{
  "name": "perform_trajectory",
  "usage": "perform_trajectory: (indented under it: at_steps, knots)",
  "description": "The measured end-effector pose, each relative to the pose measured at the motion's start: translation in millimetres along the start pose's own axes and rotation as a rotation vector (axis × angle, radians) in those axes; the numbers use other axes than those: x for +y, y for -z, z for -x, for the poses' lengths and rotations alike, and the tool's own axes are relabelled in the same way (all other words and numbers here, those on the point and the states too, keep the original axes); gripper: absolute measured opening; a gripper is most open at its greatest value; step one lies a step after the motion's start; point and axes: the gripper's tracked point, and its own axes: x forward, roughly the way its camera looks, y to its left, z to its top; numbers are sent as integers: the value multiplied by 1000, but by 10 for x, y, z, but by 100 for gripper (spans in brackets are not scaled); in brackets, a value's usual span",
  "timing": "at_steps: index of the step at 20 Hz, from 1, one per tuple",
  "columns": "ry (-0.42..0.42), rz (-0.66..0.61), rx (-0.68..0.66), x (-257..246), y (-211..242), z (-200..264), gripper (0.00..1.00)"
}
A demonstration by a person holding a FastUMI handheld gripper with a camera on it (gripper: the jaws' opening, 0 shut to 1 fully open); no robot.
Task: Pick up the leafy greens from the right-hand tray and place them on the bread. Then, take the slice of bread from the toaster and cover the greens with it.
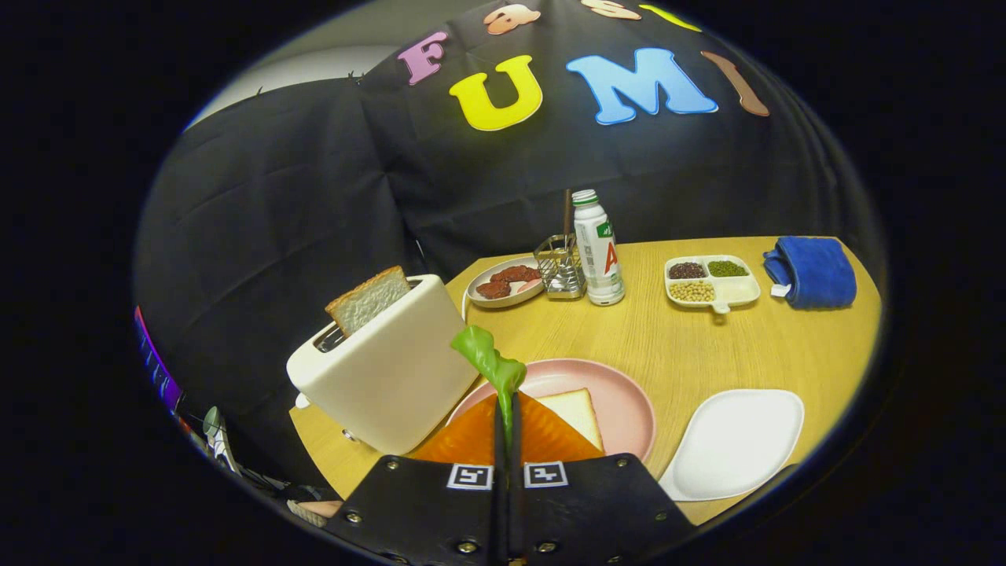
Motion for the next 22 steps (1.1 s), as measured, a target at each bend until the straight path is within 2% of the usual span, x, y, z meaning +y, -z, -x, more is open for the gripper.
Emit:
perform_trajectory:
  at_steps: [5, 9, 12, 16, 18, 22]
  knots:
    - [-29, -17, 16, 63, 185, -280, 0]
    - [21, 41, -17, -65, 173, -373, 0]
    - [46, 82, -37, -140, 147, -369, 8]
    - [53, 88, -32, -208, 156, -394, 67]
    - [68, 109, -44, -224, 124, -366, 82]
    - [110, 199, -103, -289, -8, -244, 84]
